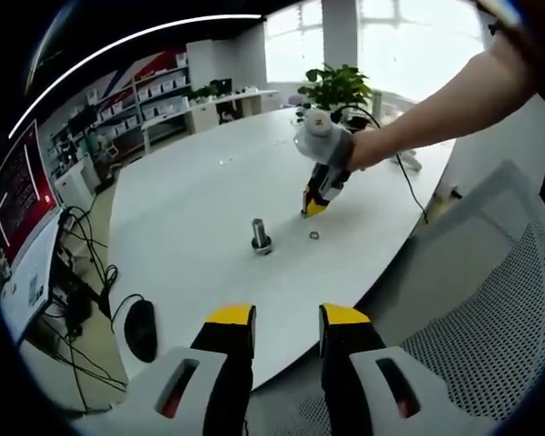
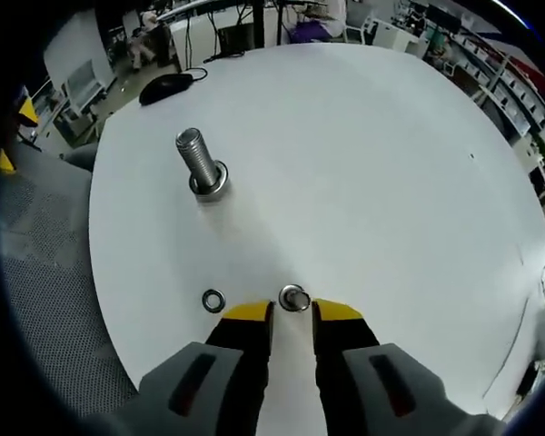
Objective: Place the washer onto the threaded stud by aligning its center hole with the stud, sliding it down to the base, and recovering from edge contact or off-axis alignment until the washer reaches the visible bottom stop.
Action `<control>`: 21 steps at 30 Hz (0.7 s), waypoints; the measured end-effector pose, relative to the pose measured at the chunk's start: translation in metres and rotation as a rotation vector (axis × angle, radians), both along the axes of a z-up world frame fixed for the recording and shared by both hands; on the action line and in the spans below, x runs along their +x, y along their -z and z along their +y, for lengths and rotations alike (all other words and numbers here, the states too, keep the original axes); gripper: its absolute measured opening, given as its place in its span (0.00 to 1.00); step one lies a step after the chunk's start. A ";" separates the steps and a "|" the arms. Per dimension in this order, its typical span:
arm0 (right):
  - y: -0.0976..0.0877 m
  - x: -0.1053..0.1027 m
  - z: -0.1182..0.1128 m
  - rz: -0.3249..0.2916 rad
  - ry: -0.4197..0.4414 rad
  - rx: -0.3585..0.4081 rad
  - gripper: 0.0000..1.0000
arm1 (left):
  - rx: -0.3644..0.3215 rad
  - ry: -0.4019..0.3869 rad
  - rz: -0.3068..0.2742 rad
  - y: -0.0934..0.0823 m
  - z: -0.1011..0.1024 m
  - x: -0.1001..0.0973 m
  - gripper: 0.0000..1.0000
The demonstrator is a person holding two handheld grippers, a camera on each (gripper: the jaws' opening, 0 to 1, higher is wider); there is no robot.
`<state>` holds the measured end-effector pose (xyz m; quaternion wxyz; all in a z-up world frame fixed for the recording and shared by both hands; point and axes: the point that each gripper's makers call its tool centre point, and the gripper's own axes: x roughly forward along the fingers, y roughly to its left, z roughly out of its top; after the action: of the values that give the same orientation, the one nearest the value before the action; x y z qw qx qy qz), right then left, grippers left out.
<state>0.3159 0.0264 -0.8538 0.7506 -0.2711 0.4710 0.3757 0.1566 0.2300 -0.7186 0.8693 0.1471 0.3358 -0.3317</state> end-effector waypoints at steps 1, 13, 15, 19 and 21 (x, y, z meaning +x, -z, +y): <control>0.001 -0.001 -0.002 0.000 0.003 0.002 0.21 | 0.000 0.000 0.001 0.000 0.000 0.000 0.26; -0.005 -0.015 -0.015 -0.002 0.106 0.085 0.22 | 0.005 -0.013 0.011 0.002 0.002 0.000 0.26; -0.006 -0.017 -0.017 -0.003 0.115 0.094 0.23 | 0.006 -0.012 0.015 0.003 0.002 0.000 0.26; -0.008 -0.021 -0.018 0.003 0.137 0.120 0.24 | 0.015 -0.003 0.028 0.005 0.001 -0.002 0.26; -0.007 -0.023 -0.017 0.005 0.140 0.128 0.24 | 0.021 -0.002 0.029 0.006 0.001 -0.002 0.26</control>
<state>0.2927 0.0090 -0.8466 0.7896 -0.1881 0.4659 0.3523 0.1543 0.2312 -0.7242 0.8631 0.1510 0.3519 -0.3294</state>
